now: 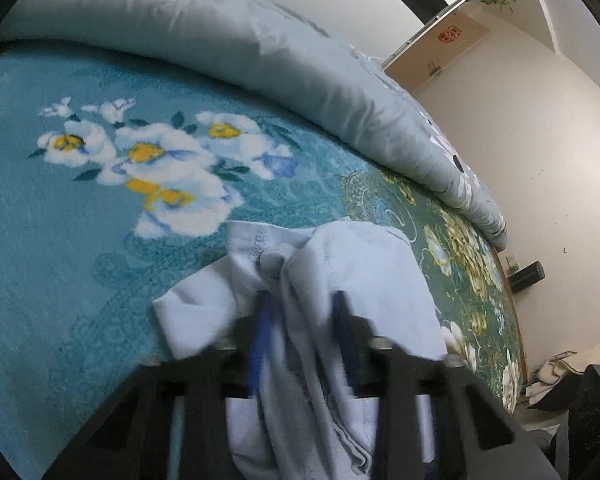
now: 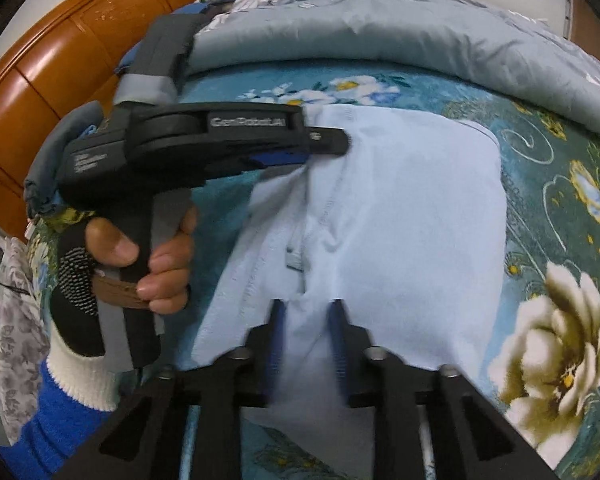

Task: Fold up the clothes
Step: 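Press the folded shirt with the left gripper and open both grippers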

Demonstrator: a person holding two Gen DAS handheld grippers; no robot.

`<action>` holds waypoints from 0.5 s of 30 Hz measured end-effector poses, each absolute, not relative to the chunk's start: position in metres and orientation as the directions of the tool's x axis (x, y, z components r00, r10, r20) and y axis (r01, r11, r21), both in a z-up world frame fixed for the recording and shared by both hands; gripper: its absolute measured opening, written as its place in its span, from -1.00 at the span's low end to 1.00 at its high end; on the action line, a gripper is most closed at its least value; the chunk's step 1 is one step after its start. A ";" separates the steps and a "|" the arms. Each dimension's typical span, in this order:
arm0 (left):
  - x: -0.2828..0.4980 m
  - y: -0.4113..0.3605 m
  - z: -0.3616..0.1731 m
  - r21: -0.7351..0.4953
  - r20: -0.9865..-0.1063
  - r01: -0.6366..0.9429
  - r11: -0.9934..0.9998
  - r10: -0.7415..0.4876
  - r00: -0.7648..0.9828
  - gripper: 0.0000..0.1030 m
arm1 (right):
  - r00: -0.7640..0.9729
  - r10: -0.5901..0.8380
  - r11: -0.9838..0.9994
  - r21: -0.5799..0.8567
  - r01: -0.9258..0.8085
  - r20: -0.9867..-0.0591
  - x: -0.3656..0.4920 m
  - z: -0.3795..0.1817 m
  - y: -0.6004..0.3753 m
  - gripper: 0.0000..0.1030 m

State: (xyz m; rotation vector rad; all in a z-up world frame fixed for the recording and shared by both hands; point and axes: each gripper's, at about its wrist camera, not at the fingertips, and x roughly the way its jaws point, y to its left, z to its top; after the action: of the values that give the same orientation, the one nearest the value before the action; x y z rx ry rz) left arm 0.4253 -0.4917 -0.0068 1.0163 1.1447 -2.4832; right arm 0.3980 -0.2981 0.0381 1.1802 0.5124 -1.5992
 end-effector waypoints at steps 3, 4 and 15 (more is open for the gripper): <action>0.425 -0.490 0.001 -0.581 -0.658 0.441 -0.685 0.075 -0.749 -0.88 | 0.067 -0.523 -0.363 0.293 0.884 -0.850 0.391 0.041 -0.293 -0.82; 0.425 -0.490 0.005 -0.592 -0.643 0.427 -0.684 0.081 -0.762 -0.88 | 0.083 -0.545 -0.355 0.319 0.879 -0.834 0.390 0.045 -0.290 -0.82; 0.451 -0.524 0.012 -0.646 -0.595 0.429 -0.631 0.065 -0.801 -0.89 | 0.156 -0.603 -0.265 0.381 0.886 -0.782 0.411 0.055 -0.312 -0.82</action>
State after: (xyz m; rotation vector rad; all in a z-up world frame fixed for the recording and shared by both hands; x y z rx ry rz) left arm 0.4514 -0.5243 0.0117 0.8744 1.2249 -2.5116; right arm 0.4112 -0.3121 0.0552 1.1225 0.3418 -1.4743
